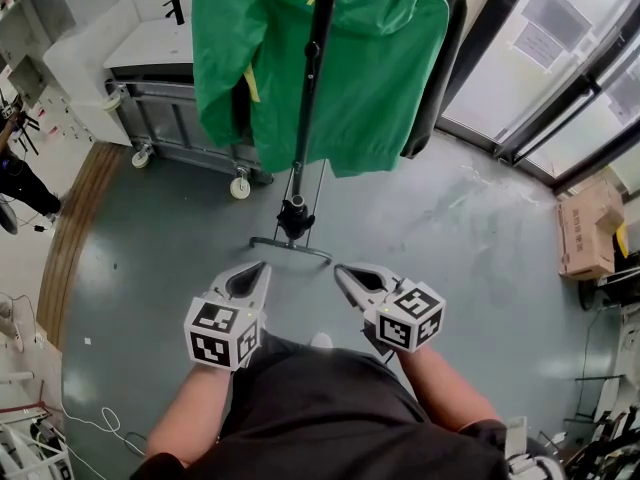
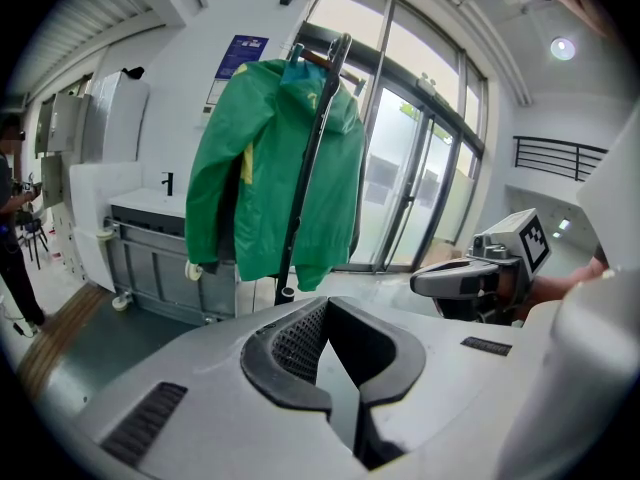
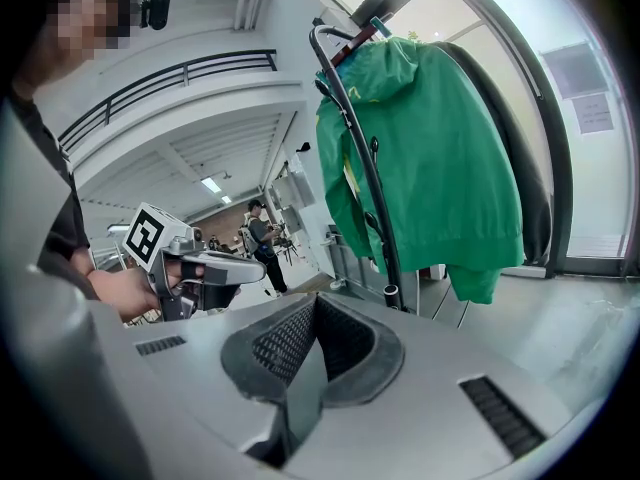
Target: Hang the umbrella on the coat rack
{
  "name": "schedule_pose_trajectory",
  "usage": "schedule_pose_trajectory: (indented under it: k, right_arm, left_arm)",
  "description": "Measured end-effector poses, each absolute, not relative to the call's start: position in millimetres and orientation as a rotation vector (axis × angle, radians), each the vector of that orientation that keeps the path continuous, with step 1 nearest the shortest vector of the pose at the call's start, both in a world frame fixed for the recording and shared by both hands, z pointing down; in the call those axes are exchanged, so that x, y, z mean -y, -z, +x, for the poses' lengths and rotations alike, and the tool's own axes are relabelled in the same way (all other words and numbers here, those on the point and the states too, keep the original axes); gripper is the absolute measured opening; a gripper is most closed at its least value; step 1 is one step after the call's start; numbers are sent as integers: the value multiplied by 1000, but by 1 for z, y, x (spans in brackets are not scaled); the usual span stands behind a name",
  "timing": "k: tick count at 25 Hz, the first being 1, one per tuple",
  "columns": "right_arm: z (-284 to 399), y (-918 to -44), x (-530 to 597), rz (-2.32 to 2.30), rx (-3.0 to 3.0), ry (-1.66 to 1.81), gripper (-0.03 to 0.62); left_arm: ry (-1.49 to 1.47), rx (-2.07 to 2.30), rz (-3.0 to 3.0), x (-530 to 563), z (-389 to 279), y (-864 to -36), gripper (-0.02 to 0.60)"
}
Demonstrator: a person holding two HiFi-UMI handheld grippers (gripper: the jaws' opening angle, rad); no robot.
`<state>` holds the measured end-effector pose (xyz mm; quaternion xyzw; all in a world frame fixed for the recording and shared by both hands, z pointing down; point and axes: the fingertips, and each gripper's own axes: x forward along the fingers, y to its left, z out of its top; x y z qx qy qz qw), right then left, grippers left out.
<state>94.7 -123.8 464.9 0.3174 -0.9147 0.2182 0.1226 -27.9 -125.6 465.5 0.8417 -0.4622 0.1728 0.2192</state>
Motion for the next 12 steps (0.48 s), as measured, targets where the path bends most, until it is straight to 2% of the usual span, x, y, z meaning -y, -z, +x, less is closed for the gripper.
schedule_pose_trajectory:
  k: [12]
  right_arm:
    - [95,-463,132,933,2660,-637,9]
  left_arm:
    - [-482,1273,2336,131,-28,-463,15]
